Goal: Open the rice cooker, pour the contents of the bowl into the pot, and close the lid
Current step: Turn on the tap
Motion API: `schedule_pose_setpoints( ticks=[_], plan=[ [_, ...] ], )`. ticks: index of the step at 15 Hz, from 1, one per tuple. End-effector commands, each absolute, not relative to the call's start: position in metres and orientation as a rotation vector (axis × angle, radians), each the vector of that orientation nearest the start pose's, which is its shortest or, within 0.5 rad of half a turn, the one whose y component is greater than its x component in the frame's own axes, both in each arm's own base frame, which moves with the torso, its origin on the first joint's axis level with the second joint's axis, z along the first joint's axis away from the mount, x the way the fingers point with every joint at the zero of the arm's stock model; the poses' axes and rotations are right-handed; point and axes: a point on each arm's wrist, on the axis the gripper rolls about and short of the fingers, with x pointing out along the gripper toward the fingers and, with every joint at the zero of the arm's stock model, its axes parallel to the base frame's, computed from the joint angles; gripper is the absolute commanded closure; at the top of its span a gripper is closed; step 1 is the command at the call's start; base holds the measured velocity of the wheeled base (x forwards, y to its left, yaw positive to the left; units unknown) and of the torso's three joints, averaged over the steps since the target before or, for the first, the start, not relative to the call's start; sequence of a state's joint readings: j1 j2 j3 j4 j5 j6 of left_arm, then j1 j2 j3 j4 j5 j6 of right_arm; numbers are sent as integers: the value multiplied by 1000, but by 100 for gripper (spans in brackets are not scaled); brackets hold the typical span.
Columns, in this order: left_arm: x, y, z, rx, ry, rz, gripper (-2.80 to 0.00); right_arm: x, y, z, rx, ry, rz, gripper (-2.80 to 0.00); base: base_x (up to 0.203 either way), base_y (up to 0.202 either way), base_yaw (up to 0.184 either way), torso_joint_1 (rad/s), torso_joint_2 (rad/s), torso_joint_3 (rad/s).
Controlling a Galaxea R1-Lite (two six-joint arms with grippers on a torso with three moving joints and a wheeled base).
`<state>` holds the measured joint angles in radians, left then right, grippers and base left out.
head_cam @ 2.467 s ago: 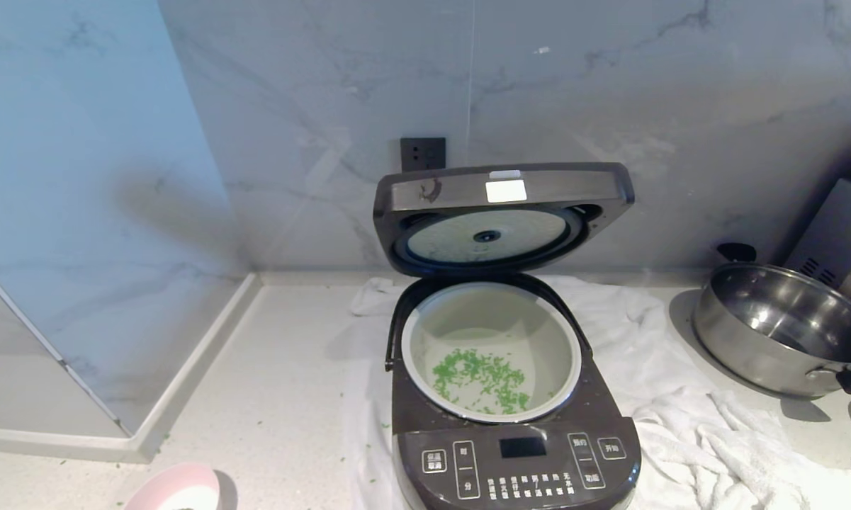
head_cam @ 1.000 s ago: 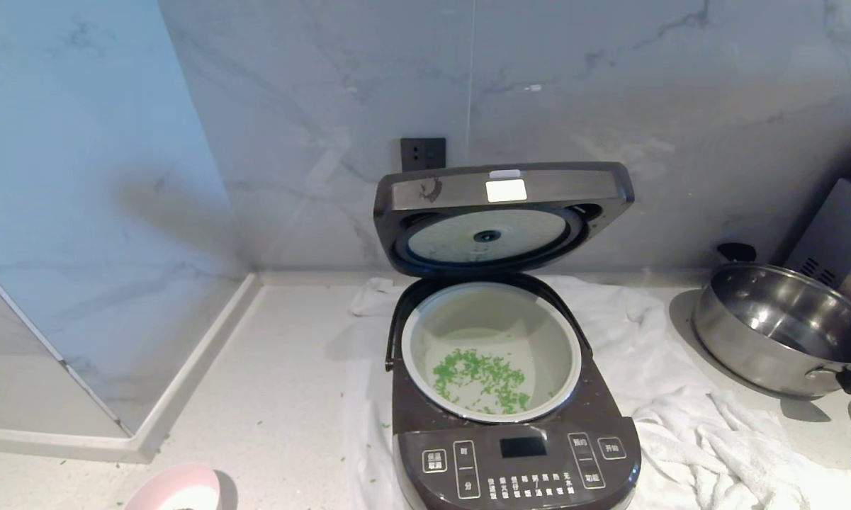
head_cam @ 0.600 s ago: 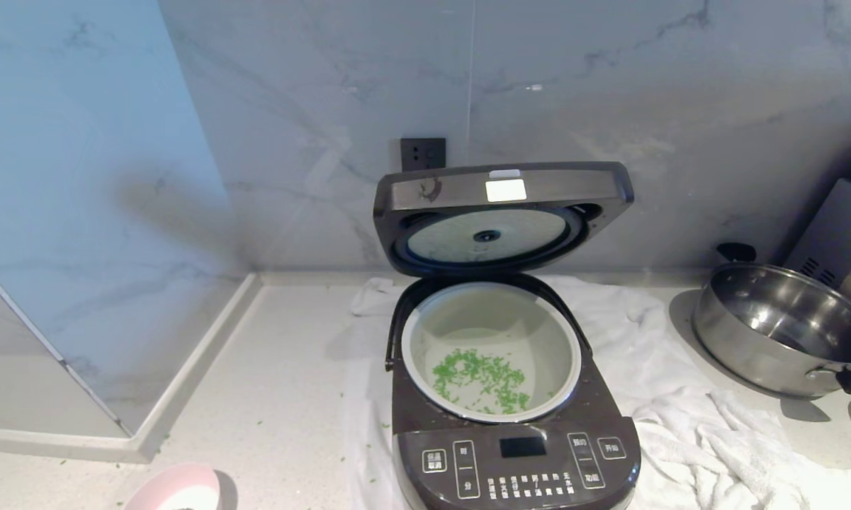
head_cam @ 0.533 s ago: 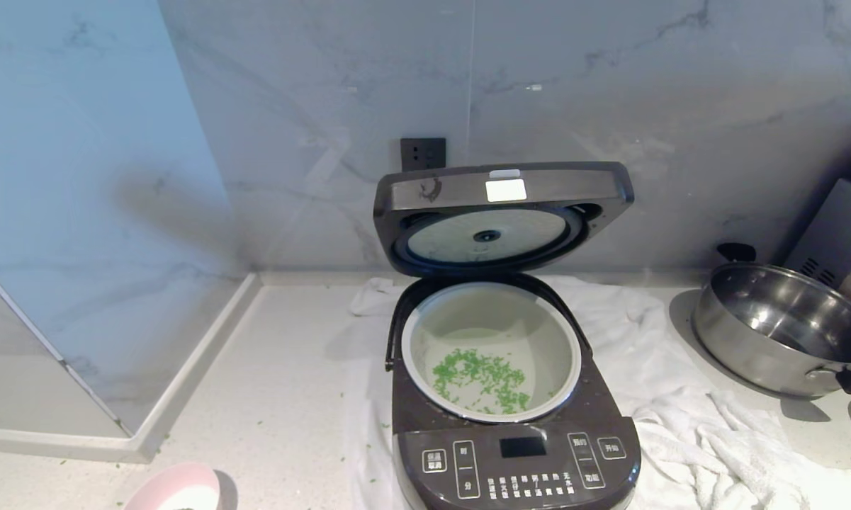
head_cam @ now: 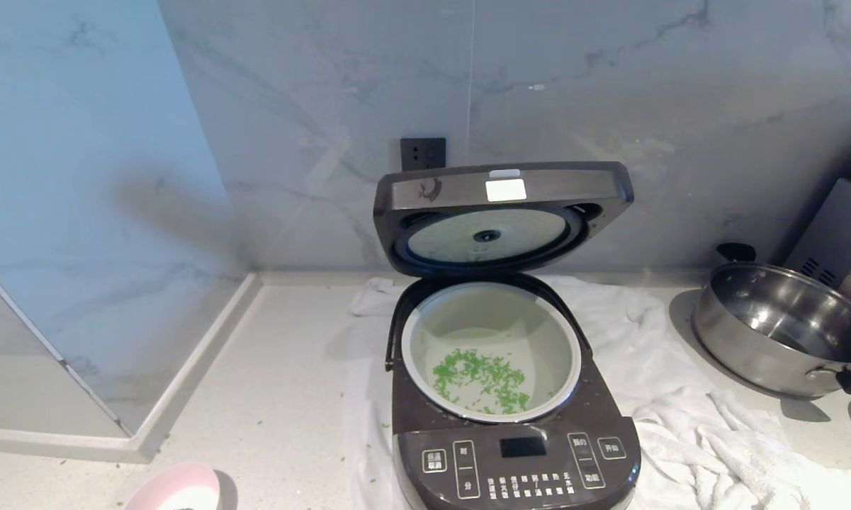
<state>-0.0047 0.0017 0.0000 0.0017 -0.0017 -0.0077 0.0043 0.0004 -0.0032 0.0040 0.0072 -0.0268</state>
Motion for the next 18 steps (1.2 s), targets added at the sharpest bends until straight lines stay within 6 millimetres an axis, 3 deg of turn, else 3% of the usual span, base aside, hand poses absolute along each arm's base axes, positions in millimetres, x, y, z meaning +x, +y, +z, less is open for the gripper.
schedule_pose_setpoints(
  ticks=[1, 18],
  plan=[
    [-23, 0, 75, -8, 3, -6, 0, -23, 0, 76, -28, 0, 12, 0, 0, 0, 0, 0, 0, 0],
    [-23, 0, 75, -8, 3, -5, 0, -23, 0, 76, -19, 3, 11, 0, 0, 0, 0, 0, 0, 0]
  ],
)
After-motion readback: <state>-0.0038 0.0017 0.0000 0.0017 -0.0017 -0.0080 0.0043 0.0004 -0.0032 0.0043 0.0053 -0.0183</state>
